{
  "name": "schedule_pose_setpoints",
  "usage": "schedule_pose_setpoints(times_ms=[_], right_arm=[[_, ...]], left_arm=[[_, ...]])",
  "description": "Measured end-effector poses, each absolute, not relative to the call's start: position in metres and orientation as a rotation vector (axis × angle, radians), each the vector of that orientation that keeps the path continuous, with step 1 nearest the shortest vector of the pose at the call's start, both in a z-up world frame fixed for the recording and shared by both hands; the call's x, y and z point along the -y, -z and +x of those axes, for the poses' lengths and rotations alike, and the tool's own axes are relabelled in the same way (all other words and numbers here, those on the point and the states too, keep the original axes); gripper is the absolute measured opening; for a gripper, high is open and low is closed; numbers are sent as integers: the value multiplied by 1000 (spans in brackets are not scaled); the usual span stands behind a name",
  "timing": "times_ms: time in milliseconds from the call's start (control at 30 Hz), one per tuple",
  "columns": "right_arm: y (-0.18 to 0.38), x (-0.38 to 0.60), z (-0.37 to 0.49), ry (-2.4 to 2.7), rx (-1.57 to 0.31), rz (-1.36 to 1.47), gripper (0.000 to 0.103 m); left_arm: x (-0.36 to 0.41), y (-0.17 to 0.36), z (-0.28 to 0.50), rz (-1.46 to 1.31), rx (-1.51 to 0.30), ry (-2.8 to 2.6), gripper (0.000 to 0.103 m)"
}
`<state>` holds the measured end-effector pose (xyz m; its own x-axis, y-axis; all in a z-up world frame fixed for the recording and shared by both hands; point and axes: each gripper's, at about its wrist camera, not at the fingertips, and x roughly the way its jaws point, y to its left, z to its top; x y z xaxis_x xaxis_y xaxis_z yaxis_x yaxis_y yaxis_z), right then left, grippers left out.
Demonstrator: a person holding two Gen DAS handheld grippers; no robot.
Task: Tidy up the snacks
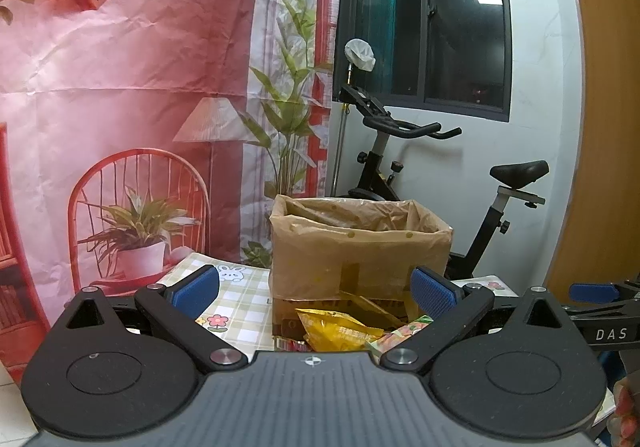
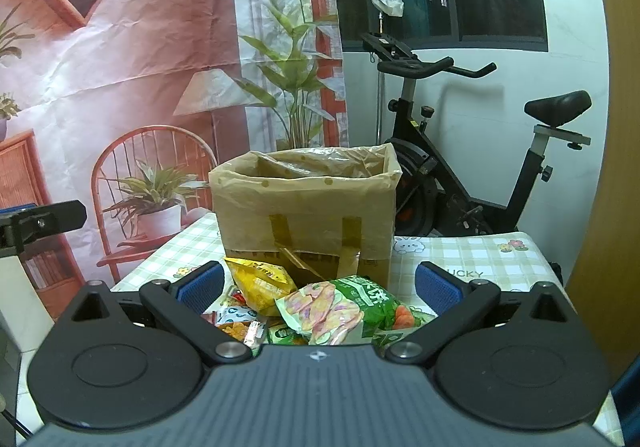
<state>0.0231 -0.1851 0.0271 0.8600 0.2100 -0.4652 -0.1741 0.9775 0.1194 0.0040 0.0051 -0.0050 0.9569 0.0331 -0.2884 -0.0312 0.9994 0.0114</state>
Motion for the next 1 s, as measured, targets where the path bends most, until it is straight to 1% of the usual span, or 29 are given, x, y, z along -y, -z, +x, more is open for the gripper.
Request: schedule_pose_setpoints(times_ms=[167,300,433,600,633,733,867,1000], right_arm=[[-24,185,25,-216,-505,82,103],[-10,186,29,-223,-513,86,103],[19,182,38,-237,-545,75,103],[65,172,45,-262,-596,43,103],[73,171,46,-267,-607,45,103],[91,170,48,-285,-635,77,102],[99,171,53,-293,-655,103,102],[101,171,56,-311,-657,97,102]], left_arm=[[-8,10,5,35,-285,-11,103],[-19,24,12,62,-299,-39,103],[-28,50,25,99,-355,-68,102],[-31,85,41,74,-422,-43,101],[-29,92,43,82,-426,-41,100],[-24,100,49,146,-442,-37,99],[-22,103,62,158,-385,-19,99],[-24,107,71,166,-372,-28,99]])
